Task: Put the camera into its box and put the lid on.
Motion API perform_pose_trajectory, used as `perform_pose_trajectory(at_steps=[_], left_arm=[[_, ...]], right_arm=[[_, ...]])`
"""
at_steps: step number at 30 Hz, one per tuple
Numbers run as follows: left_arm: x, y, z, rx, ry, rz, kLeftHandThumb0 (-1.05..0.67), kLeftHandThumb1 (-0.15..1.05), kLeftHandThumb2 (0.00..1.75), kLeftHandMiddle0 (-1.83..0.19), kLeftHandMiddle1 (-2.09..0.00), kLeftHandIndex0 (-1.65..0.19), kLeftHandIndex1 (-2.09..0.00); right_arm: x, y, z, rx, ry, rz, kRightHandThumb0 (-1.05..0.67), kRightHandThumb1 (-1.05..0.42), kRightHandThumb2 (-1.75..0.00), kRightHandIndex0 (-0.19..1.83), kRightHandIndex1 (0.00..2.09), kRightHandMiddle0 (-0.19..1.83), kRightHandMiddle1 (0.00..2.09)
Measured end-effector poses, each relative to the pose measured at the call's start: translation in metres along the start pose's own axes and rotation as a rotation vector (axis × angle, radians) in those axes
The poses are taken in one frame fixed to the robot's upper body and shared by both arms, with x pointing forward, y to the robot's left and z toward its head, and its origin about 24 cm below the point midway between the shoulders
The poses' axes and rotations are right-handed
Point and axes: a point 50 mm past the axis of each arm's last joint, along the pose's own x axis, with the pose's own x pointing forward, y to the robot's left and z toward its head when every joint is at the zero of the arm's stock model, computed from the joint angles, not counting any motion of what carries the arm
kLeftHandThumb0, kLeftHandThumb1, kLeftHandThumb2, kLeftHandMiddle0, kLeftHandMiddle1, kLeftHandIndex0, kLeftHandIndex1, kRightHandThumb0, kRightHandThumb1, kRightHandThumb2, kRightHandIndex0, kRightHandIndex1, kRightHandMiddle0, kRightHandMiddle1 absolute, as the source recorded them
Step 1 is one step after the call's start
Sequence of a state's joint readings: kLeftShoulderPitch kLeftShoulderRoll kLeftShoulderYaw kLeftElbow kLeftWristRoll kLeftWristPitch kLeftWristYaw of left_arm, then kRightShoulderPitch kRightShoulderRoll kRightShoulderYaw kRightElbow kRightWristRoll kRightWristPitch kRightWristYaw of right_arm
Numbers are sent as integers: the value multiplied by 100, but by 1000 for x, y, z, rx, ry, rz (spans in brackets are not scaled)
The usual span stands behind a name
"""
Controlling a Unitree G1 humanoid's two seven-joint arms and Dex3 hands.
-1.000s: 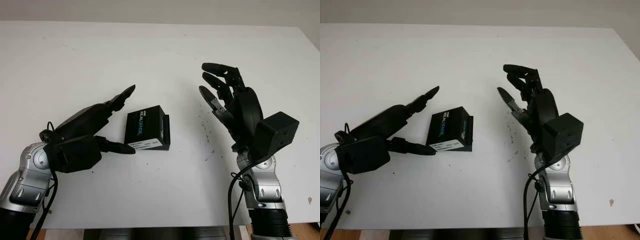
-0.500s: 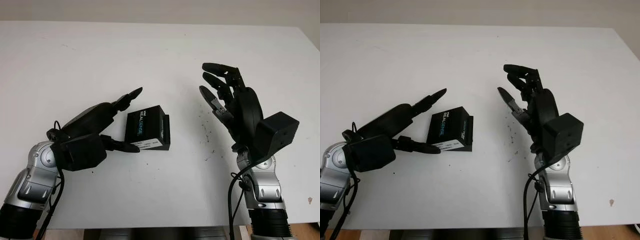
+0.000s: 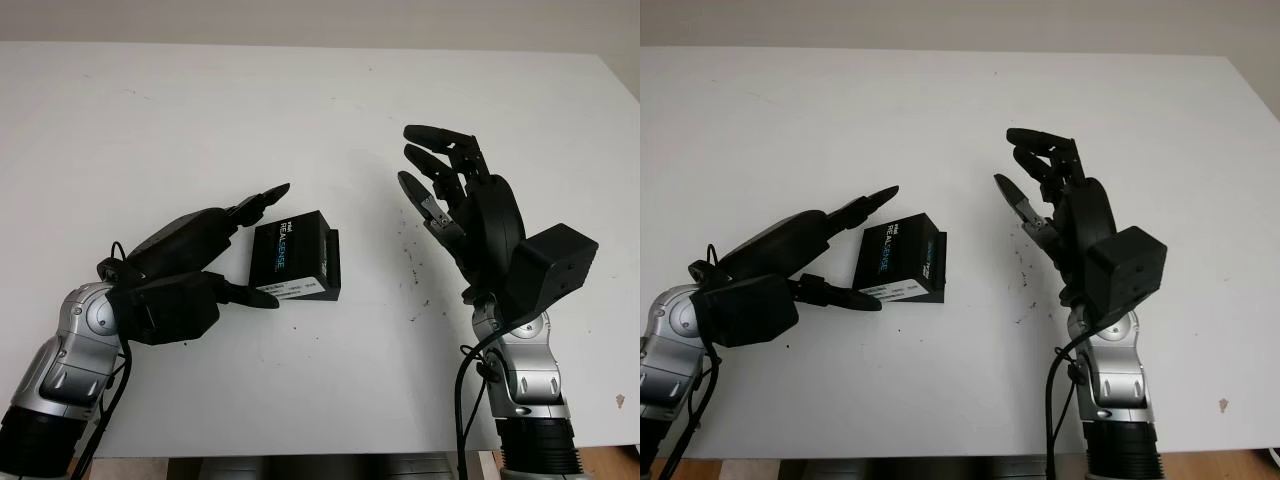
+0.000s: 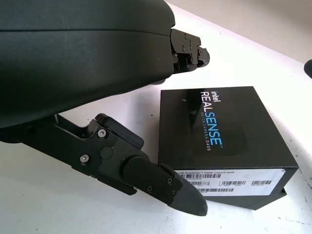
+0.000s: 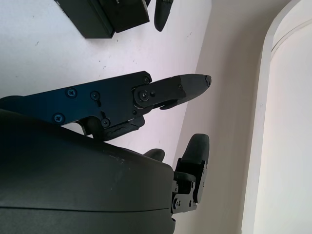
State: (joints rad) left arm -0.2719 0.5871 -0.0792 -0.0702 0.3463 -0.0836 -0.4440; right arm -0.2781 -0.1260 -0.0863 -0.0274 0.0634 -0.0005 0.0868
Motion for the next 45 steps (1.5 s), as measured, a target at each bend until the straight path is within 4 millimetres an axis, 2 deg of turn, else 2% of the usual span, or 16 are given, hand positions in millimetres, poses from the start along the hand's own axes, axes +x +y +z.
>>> perform_pose_trajectory(at_steps=[2,4,6,10,31,34,37,40,45], left_arm=[[0,0,0,-6,-11,13,-52,78,5,6,-94,-13,-37],[1,0,1,-15,-24,34,-48,77,5,4,-109,0,-78],[1,-1,2,-29,-38,52,-46,79,6,3,-117,6,-102],[2,-4,2,-48,-41,75,-45,81,6,-1,-127,7,-119],[2,-8,0,-76,-34,116,-45,87,6,1,-140,10,-134],[2,-9,0,-92,-27,118,-39,92,7,0,-138,10,-134],[1,-10,0,-102,-31,136,-29,103,12,-3,-143,7,-139],[0,-9,2,-111,-61,159,-20,104,19,-3,-157,5,-148],[-1,-6,3,-140,-74,184,-19,105,18,-6,-168,3,-151]], right_arm=[[0,0,0,-2,0,0,-56,-105,-12,4,65,-3,115],[0,0,0,-3,0,-1,-56,-105,-12,4,65,-3,116],[0,0,0,-3,0,0,-56,-105,-12,4,65,-3,116],[0,0,0,-3,0,0,-55,-105,-12,4,65,-3,115],[-1,0,-1,0,4,1,-55,-105,-11,3,67,-4,116],[-1,0,-1,4,6,1,-56,-105,-11,3,67,-4,116],[-2,0,-2,2,12,-2,-56,-105,-10,3,66,-3,115],[-2,0,-3,2,23,-5,-55,-105,-9,3,65,-2,114],[-2,2,-3,4,26,-9,-56,-105,-9,5,65,-1,113]])
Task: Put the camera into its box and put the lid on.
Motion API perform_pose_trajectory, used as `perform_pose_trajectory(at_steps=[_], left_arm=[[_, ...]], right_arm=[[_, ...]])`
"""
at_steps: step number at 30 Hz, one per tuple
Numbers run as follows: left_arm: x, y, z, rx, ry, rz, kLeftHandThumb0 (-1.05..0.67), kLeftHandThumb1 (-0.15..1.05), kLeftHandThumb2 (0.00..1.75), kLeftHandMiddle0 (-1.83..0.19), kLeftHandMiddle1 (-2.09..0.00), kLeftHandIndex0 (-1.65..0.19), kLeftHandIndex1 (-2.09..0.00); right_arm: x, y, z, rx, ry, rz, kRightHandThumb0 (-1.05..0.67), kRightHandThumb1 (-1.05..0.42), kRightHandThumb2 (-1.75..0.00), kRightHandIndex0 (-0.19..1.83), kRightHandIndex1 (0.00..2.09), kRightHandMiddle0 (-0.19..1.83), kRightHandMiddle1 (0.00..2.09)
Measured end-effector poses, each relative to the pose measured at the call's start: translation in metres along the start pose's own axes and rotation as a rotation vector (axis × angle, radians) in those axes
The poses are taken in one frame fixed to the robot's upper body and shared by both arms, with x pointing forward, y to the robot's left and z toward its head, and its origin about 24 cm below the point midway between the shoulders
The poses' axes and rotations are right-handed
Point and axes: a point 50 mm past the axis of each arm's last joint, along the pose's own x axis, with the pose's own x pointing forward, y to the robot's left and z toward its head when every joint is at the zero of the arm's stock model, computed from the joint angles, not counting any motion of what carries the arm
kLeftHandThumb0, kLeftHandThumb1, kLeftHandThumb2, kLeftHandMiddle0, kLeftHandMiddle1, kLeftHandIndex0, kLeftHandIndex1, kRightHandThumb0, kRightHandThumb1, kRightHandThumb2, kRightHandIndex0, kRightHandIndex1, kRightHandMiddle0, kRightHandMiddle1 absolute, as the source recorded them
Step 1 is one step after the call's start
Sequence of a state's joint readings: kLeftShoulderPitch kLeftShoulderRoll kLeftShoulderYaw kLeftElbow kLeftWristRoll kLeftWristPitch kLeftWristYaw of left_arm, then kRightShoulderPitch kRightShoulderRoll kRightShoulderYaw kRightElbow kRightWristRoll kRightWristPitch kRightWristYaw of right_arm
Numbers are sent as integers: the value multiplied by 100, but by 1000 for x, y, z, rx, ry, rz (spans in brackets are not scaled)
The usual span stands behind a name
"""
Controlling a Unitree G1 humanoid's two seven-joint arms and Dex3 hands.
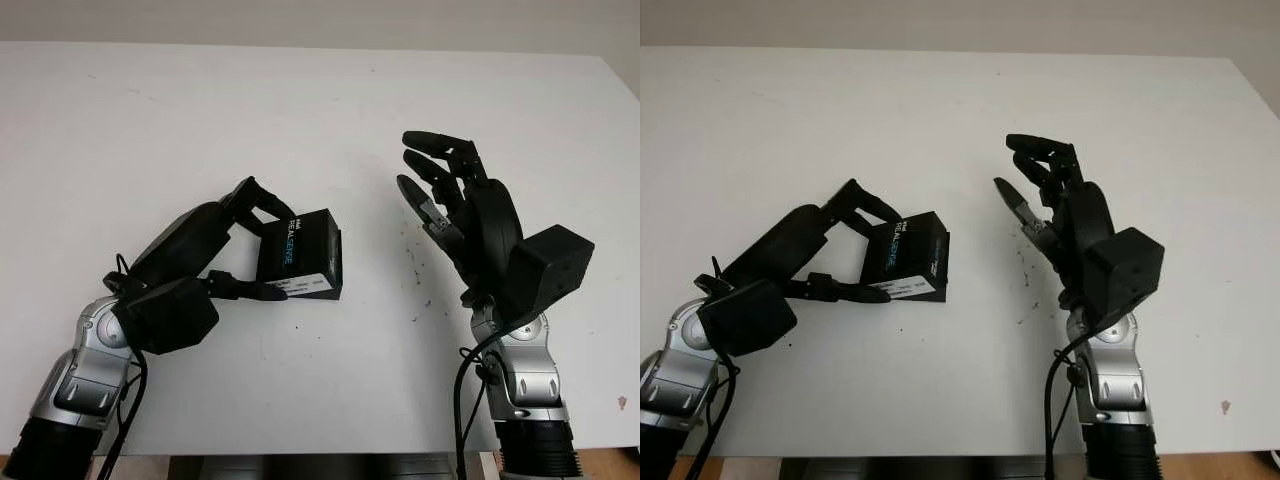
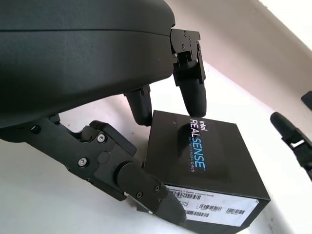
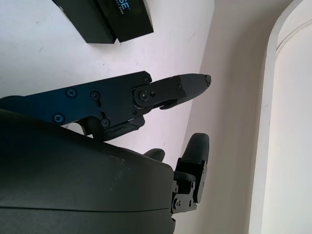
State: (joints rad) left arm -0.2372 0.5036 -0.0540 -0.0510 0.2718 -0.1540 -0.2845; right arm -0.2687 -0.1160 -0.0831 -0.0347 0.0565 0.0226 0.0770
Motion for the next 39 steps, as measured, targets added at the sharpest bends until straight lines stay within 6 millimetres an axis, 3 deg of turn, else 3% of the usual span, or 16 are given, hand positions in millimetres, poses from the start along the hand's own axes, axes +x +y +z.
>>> perform_pose_trajectory(at_steps=[39], left_arm=[[2,9,9,39,-19,-3,-17,105,10,-13,-156,-4,-144]], right_arm=[[0,4,-1,7,10,6,-56,-105,-8,5,69,-3,118]])
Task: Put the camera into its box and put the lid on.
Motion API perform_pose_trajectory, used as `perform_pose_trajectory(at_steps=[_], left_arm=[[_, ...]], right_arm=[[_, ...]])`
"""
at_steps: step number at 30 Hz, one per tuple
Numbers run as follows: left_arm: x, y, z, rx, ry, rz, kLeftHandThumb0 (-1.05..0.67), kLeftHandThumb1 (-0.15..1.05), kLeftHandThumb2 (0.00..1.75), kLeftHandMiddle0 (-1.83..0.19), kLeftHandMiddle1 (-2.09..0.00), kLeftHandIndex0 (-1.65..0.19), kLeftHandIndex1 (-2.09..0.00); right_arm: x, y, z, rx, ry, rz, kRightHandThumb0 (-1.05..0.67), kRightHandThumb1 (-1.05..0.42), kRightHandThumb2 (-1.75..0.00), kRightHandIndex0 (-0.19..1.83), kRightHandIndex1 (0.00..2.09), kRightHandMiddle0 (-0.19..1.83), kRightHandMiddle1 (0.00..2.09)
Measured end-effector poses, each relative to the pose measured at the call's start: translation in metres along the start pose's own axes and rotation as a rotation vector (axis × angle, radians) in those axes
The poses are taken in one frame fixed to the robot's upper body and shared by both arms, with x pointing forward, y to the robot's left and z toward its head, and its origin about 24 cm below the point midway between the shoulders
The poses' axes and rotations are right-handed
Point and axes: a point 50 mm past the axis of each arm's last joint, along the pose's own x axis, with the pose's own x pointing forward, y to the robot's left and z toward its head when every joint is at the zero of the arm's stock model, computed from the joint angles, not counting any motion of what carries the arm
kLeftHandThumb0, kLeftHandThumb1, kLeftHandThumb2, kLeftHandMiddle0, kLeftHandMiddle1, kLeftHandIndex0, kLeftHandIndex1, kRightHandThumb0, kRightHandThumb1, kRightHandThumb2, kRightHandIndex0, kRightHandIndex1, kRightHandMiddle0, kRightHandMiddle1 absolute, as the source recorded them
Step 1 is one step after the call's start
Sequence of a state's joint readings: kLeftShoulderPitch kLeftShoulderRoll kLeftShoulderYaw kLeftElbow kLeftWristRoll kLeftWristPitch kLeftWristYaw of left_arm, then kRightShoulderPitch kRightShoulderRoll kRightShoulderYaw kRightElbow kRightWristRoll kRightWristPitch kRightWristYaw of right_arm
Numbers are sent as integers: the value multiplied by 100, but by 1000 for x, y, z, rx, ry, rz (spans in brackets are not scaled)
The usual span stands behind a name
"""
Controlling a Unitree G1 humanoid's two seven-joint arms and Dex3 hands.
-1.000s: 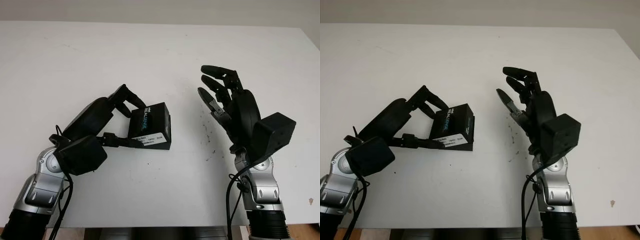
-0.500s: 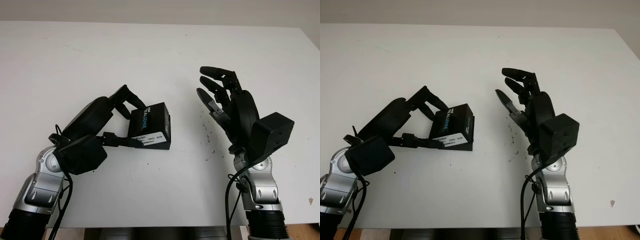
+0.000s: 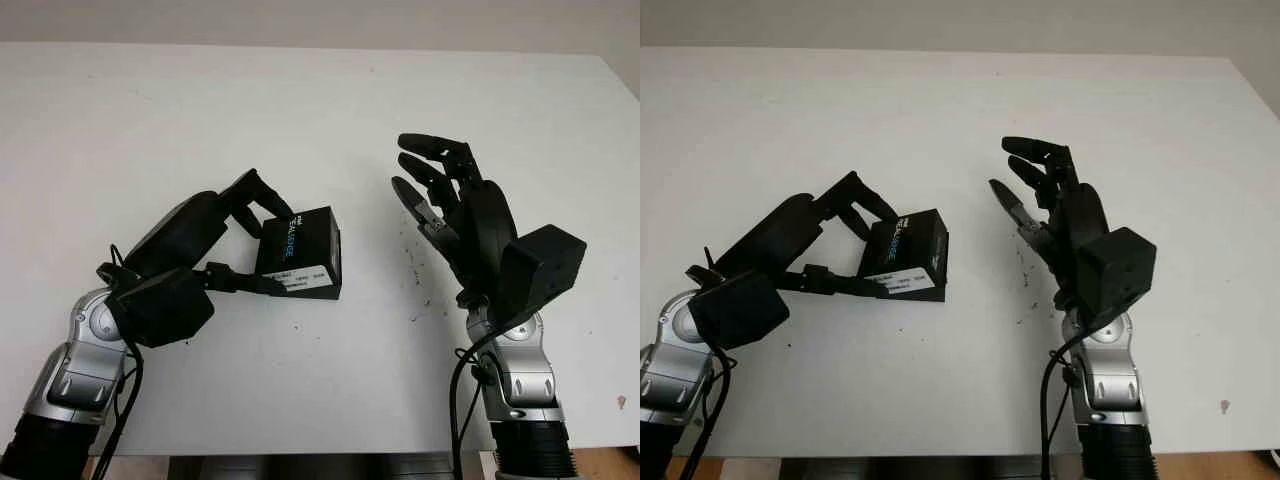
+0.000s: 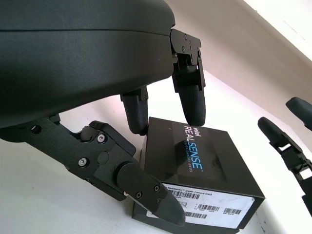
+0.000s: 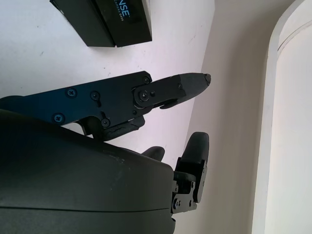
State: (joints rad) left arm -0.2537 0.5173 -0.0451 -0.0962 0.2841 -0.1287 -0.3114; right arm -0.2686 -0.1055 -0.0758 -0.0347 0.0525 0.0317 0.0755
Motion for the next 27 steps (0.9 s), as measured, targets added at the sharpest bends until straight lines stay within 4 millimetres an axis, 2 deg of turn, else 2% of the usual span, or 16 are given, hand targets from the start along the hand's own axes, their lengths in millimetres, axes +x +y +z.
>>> perform_pose_trajectory(at_steps=[16,27], left_arm=[[4,3,13,53,-39,2,-16,105,7,-14,-160,-7,-150],[6,3,26,126,-29,9,-14,104,7,-14,-171,-6,-154]], right_arm=[[0,3,0,3,0,8,-56,-105,-8,4,70,-2,116],[0,3,0,6,0,10,-56,-105,-7,4,70,-1,115]])
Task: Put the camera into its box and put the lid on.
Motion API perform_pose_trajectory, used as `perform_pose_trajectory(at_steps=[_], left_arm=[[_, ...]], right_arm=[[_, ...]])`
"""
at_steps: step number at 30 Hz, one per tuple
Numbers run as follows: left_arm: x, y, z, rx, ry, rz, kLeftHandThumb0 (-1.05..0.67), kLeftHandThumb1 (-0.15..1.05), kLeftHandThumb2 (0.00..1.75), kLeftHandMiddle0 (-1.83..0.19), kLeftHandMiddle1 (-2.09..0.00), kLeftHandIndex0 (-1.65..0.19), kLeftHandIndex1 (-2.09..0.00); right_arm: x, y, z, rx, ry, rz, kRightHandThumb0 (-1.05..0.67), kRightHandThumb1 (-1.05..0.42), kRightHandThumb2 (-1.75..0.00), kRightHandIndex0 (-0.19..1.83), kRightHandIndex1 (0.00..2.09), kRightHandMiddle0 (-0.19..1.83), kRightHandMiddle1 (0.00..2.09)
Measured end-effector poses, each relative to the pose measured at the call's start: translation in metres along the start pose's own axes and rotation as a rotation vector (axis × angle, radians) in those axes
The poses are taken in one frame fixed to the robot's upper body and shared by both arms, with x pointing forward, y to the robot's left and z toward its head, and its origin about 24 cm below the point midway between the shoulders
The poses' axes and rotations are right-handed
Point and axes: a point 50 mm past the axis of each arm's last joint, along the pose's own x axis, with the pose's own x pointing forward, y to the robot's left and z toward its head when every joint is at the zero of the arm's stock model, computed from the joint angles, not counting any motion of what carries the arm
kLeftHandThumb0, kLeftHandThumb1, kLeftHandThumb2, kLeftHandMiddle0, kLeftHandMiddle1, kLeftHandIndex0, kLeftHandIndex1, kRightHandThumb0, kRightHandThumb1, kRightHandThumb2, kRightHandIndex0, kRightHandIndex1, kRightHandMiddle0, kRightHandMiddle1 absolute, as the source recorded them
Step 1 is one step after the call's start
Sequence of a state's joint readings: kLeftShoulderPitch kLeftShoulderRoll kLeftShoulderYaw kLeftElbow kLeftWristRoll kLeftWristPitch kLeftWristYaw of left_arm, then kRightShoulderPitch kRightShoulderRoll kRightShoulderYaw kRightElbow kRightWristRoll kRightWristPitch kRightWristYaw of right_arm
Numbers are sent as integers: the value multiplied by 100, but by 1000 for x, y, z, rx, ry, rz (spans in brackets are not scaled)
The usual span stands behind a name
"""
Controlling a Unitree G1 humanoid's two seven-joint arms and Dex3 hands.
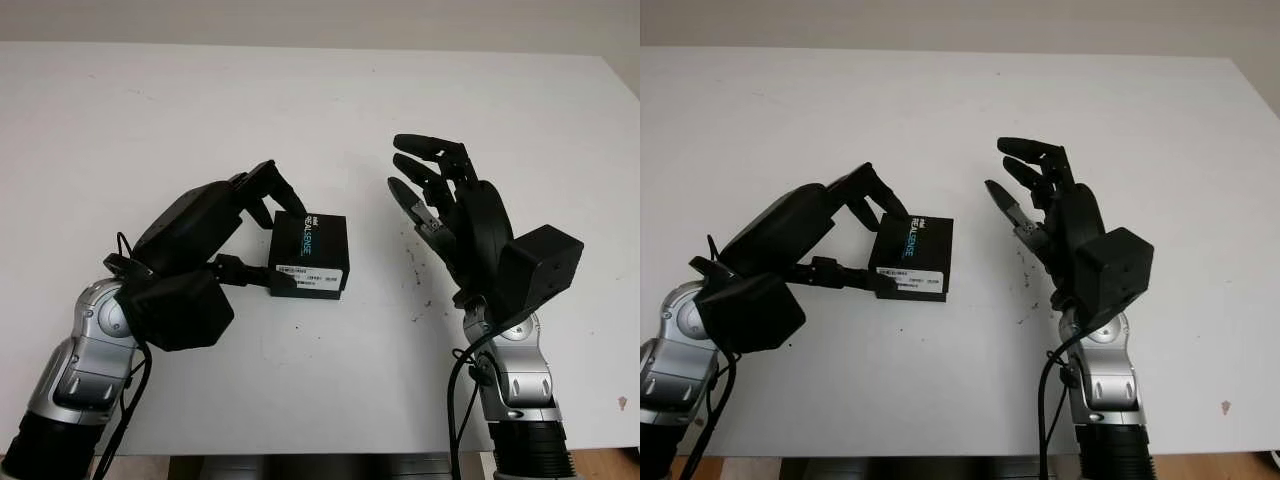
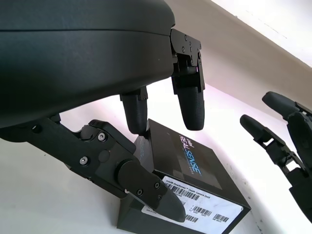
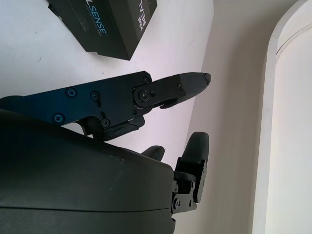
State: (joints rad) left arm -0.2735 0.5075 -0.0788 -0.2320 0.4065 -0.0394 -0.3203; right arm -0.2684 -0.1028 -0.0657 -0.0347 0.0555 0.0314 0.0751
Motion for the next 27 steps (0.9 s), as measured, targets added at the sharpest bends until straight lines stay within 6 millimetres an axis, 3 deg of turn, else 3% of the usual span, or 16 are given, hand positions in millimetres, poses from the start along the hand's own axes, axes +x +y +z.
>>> perform_pose_trajectory(at_steps=[8,11,13,15,18,27], left_arm=[[0,0,8,183,15,-26,-28,105,13,-12,-170,-3,-151],[-2,0,11,325,55,-85,-43,105,19,-1,-171,3,-133],[-3,1,13,399,89,-122,-52,105,29,4,-159,0,-109],[-4,5,17,455,106,-139,-57,105,35,5,-150,-1,-98],[-6,9,22,520,132,-172,-65,105,48,-1,-119,-8,-79],[-12,13,27,539,148,-207,-68,105,58,-9,-94,-14,-64]], right_arm=[[0,0,0,-3,1,-1,-57,-105,-7,5,69,0,114],[0,0,0,-2,2,0,-57,-105,-8,5,68,0,113],[-1,0,-1,-2,3,0,-56,-105,-8,5,68,-1,113],[-1,0,-1,-2,5,-2,-56,-105,-8,5,67,0,112],[-1,-1,-1,-6,5,-2,-55,-105,-8,6,66,0,111],[-1,-1,-1,-7,5,0,-56,-105,-8,6,65,0,111]])
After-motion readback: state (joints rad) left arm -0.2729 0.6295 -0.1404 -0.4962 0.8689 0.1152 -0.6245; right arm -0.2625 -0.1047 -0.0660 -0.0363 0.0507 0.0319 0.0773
